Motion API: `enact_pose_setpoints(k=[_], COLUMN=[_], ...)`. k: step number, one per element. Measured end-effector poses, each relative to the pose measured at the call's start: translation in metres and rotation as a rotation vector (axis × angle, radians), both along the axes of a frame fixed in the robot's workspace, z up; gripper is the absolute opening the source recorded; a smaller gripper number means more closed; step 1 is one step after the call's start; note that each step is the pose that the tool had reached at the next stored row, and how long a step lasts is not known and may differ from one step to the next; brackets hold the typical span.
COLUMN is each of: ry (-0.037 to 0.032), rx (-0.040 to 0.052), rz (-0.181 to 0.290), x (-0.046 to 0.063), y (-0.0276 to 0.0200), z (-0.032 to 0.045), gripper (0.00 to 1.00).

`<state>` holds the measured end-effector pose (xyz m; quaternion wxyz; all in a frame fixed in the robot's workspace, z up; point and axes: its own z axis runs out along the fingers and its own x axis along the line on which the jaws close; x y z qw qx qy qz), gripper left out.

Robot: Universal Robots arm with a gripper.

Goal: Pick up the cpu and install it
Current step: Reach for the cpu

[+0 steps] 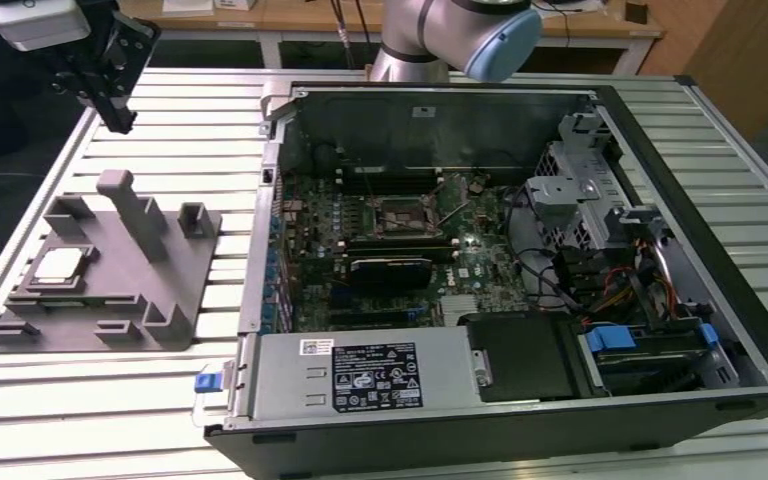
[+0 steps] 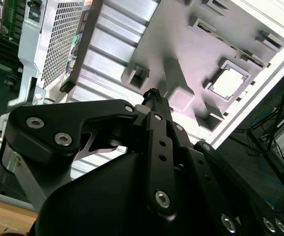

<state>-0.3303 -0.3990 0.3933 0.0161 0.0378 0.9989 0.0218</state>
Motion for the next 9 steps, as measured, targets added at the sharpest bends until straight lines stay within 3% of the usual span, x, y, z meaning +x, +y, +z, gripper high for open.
enact_pose_setpoints(k=[9], ry=[0.0], rx=[0.0], rz=[0.0], x=[-0.011], y=[0.0], z=[0.0001], gripper=[0.11])
